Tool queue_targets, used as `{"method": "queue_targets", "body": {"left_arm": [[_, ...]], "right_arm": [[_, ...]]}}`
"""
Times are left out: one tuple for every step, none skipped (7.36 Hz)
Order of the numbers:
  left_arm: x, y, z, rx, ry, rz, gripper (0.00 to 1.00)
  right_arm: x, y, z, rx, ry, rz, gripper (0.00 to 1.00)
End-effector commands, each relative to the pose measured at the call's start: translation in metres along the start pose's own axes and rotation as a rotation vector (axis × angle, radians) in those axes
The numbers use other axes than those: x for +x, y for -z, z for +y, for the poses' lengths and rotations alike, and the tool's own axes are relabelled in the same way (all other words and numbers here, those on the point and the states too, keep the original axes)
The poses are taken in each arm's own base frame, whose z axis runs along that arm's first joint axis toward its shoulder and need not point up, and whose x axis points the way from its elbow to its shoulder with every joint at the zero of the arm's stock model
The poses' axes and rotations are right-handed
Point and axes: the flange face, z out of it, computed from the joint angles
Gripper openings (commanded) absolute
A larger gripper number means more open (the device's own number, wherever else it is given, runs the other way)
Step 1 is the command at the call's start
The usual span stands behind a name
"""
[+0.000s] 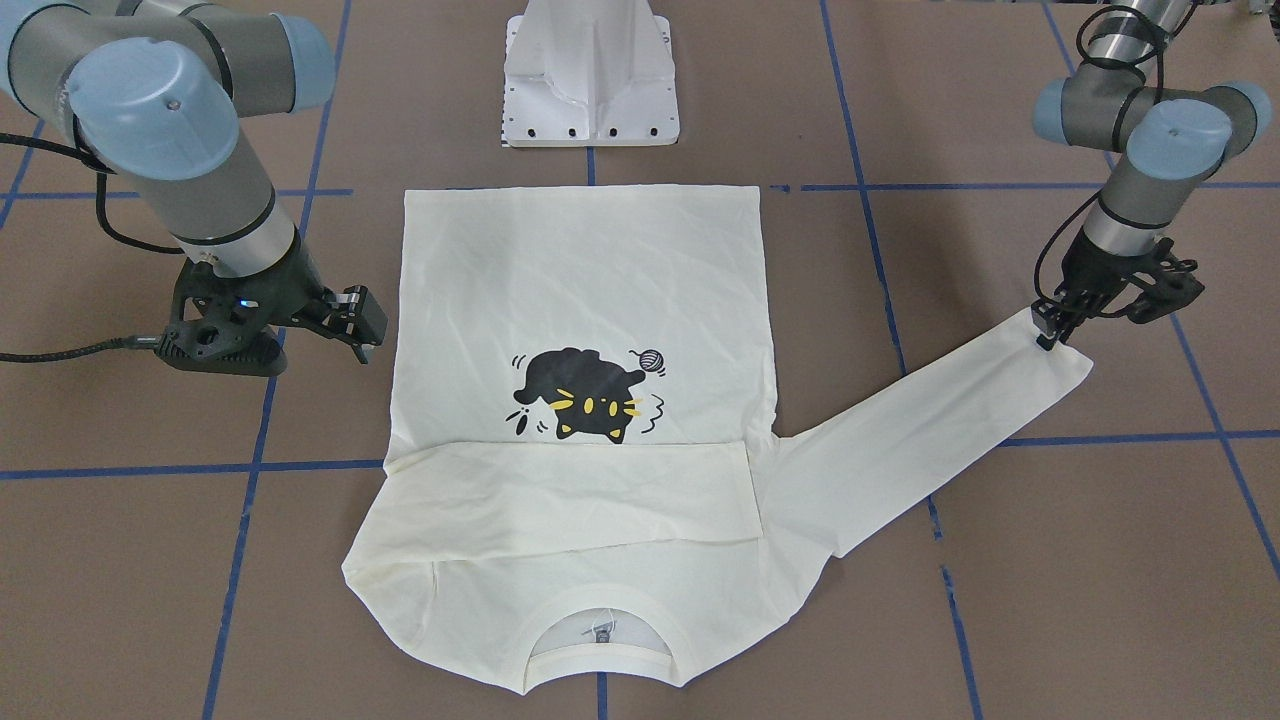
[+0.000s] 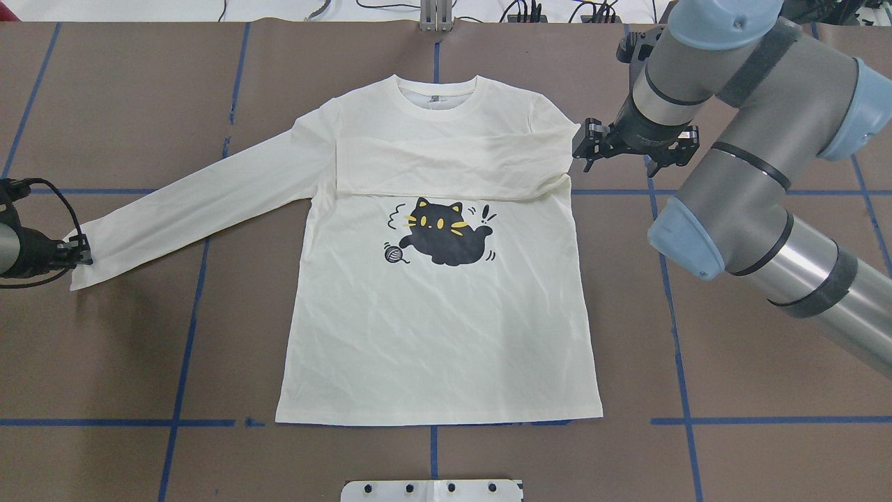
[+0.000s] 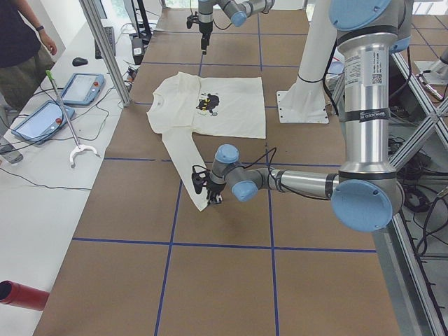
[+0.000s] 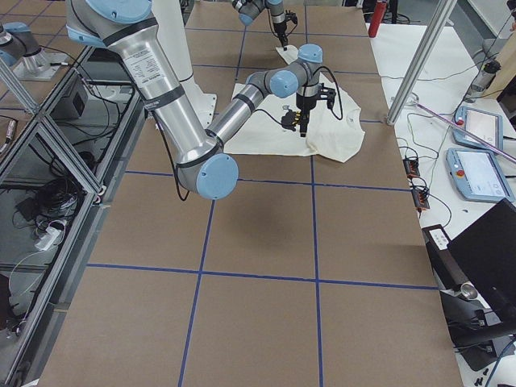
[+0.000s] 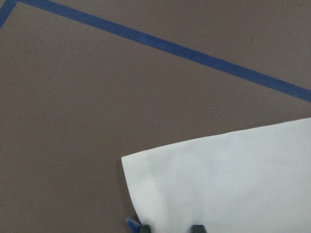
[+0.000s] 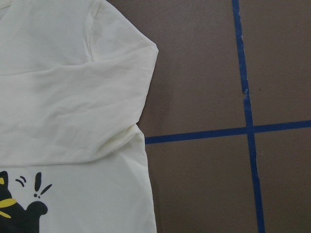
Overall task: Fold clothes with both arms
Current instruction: 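Grasp the other sleeve cuff with the left gripper while right gripper waits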
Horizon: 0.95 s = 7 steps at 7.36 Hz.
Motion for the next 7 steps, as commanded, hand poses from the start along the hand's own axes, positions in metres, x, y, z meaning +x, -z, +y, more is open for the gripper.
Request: {"method": "queue_targets", "body": {"left_arm": [[0.013,0.013,0.001,-0.001,-0.005,0.028,0.00],[0.023,0.023,0.002,-0.002,-0.008,0.037,0.00],[0.038,0.038,0.003,-0.006,-0.006,0.028,0.00],[0.063,0.056,0.005,-0.012,-0.005,0.017,0.00],[0.120,0.072,-0.001,-0.043,-0.002,0.014,0.00],[0.189,0.087,-0.014,-0.044,-0.002,0.011,0.00],[0.252,0.108,-0.022,-0.040,-0.009,0.029,0.00]], "right_arm": [[0.000,0.000,0.000,0.000,-0.001,0.000,1.00],[0.001,0.000,0.000,-0.001,-0.001,0.000,1.00],[0.002,0.000,-0.001,-0.001,-0.004,0.000,1.00],[0.003,0.000,-0.001,-0.005,-0.004,-0.002,1.00],[0.011,0.005,0.004,0.001,-0.005,-0.007,1.00],[0.041,0.007,0.012,-0.007,-0.016,-0.005,1.00],[0.066,0.007,0.017,-0.011,-0.028,0.005,1.00]]}}
